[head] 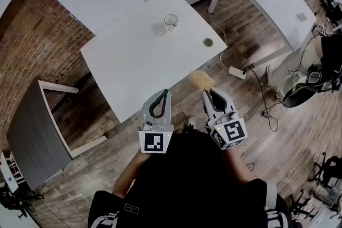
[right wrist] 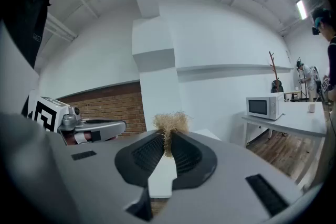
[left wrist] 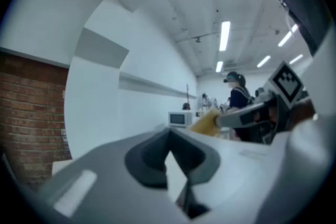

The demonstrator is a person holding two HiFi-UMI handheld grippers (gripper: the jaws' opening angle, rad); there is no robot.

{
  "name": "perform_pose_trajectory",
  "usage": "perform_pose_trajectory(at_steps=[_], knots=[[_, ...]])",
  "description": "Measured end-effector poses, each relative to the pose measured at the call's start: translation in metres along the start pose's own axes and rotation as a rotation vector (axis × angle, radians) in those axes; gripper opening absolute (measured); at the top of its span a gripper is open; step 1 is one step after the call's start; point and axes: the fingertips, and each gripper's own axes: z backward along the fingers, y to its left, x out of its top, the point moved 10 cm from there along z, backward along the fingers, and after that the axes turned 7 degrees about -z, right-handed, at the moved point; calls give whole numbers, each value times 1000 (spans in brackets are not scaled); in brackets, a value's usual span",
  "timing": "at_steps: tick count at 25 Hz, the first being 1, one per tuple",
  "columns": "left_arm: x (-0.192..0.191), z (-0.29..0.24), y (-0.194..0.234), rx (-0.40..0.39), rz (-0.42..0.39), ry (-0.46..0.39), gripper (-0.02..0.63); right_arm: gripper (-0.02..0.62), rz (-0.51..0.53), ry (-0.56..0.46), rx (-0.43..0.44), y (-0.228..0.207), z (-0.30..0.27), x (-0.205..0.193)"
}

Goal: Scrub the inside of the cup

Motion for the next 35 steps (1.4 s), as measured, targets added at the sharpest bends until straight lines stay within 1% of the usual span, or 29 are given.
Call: perform_pose_trajectory(at_steps=[2,6,9,12,14,16,22,27,29,32,35], knots=[[1,0,-1,4,4,-15,3,38,1,-1,-2,0,2,-1],[-1,1,-2,-1,7,-7,3,38,5,-2,-5,-1,3,-2],[-1,0,-4,5,22,-23,3,38,8,-3,-11,0,4,0],[-1,-3,-6,-3,3,-30,3,38,-2,-21,-15,-2,6,1],[-1,-6,-8,-5,1,-24,3,38,-11,-27,-13,-5,7,1],[-1,-8,-12,-1,17,-17,3,38,-16,-27,-11,-9,9,1],[-1,-14,-24,3,10,14,3,38,-18,-26,-1,-23,14,5],[2,-19,-38,34,8,14,3,38,-14,-27,17,-37,24,5],[4,-22,-45,55,15,25,3,38,-18,-27,24,-46,30,4],[6,-29,-57,84,1,35,3,38,-25,-34,43,-62,36,4],[7,-30,-67,125,17,55,3,38,-28,-29,68,-75,39,4]])
